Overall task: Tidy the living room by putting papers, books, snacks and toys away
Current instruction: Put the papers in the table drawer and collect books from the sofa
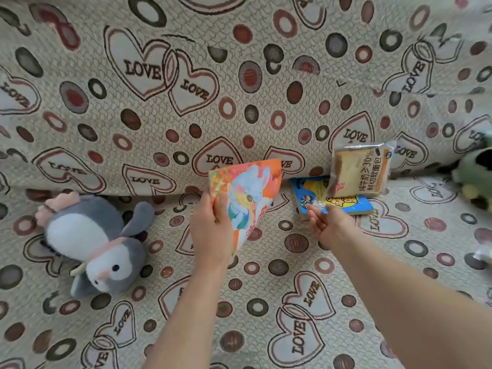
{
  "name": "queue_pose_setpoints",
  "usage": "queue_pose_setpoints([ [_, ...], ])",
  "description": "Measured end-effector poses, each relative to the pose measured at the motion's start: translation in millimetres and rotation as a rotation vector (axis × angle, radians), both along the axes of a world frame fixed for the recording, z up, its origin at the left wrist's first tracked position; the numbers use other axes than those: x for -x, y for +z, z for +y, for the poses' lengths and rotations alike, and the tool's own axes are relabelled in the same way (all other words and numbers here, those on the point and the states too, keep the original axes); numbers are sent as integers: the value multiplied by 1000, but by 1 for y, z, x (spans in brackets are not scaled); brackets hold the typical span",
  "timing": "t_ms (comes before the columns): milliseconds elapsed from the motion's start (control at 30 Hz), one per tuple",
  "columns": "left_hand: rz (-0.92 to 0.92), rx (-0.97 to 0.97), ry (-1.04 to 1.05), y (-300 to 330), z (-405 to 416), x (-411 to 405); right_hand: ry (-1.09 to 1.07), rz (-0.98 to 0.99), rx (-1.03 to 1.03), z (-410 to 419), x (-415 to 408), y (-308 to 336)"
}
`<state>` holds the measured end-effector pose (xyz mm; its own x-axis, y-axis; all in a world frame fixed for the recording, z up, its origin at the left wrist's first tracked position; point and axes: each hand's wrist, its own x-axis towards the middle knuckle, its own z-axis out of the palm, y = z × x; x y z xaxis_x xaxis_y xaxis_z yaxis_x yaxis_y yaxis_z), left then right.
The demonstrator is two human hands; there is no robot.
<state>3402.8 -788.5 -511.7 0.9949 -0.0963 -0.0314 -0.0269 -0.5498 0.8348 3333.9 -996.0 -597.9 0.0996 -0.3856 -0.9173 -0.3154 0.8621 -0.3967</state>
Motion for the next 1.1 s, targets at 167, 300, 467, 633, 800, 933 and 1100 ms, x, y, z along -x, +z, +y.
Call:
queue_pose_setpoints([
  [167, 240, 62, -75, -2, 7, -12, 98, 38, 59, -15, 0, -7],
  [300, 409, 80, -106, -12, 6, -17, 87, 48, 124, -25, 7, 2],
  [467, 591, 129, -82, -27, 8, -2, -53, -51, 118, -31, 24, 27],
  [633, 722, 129, -4, -35, 21, 22, -111, -229, 121, -3, 40, 48],
  [800, 981, 349, 155, -36, 31, 40, 40, -328, -42, 58, 68, 66],
  [933, 1007, 518, 159, -16, 23, 53, 224, -282, -1, 105, 86, 80],
  [1100, 981, 549, 87, -3, 24, 66, 228, -237, 103, 126, 98, 97],
])
